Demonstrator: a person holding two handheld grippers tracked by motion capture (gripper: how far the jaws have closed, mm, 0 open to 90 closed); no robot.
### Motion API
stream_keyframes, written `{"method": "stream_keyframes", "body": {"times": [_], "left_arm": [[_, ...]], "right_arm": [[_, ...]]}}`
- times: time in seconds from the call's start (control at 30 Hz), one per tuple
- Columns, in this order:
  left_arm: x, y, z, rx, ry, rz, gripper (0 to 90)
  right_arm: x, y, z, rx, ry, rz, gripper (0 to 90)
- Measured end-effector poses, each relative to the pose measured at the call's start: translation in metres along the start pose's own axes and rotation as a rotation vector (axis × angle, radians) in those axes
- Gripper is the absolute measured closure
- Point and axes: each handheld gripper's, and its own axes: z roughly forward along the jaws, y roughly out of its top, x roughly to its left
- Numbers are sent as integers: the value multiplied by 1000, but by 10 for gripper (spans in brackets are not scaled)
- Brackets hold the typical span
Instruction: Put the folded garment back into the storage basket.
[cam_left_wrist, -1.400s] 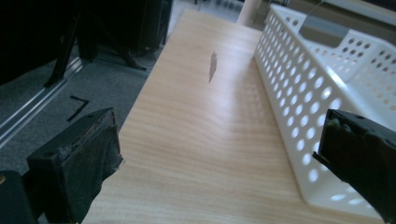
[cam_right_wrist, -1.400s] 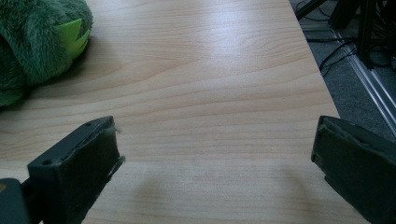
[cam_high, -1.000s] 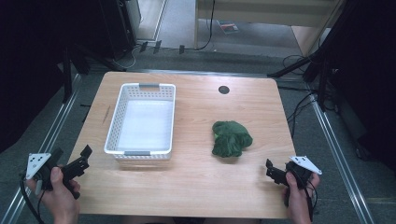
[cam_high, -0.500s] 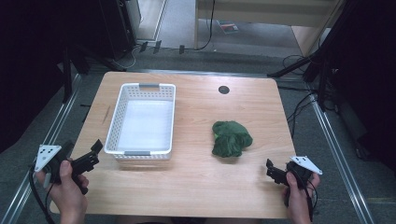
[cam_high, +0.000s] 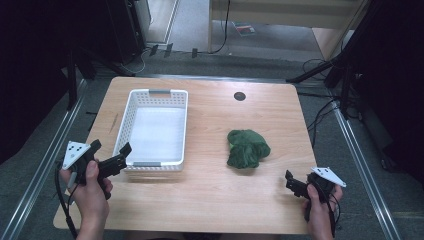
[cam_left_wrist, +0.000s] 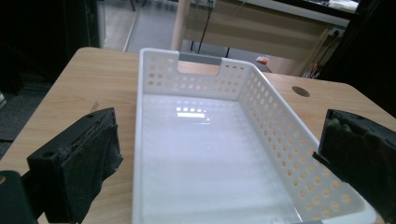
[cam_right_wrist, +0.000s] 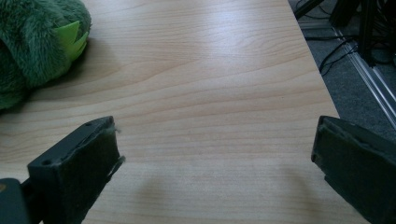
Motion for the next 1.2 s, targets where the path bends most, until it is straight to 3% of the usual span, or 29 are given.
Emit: {"method": "stream_keyframes", "body": {"times": [0.27,0.63,1.2], "left_arm": [[-20,4,13,18,-42,24,0],[-35,10,28,47,-71,41,0],[-95,21,67,60,-175,54,0]], "right_arm": [[0,0,0,-4,0,1,9],[0,0,0,2,3,2,9],[0,0,0,5,9,-3,8]]}}
